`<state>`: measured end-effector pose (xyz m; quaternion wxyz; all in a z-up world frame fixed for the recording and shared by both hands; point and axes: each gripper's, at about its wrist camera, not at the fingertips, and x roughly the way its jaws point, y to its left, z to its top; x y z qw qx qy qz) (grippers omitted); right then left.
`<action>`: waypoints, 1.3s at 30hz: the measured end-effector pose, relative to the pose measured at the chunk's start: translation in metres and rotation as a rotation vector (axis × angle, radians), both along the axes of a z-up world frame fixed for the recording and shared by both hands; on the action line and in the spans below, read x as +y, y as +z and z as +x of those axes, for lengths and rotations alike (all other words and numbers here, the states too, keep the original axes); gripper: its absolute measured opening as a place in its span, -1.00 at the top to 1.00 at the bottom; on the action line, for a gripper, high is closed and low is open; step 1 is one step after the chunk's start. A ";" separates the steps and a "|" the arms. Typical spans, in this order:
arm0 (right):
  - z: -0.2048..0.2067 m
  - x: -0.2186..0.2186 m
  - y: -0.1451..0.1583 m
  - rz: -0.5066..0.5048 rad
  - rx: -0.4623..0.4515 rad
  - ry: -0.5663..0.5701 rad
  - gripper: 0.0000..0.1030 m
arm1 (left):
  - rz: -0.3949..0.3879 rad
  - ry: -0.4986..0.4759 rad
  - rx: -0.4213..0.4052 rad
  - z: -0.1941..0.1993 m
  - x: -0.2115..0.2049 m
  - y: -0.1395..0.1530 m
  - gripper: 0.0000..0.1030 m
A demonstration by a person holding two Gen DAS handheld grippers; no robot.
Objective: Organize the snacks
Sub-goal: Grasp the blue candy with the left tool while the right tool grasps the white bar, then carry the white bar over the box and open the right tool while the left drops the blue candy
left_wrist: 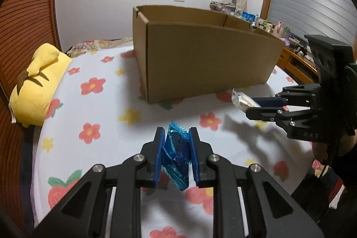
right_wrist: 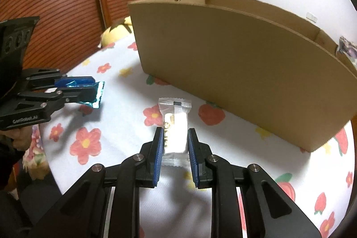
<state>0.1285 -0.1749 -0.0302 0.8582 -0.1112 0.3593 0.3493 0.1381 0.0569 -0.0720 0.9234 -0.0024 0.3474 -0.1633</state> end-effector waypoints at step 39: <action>0.078 -0.073 0.088 0.107 -0.194 -0.209 0.58 | 0.033 0.029 -0.168 0.117 -0.058 0.091 0.55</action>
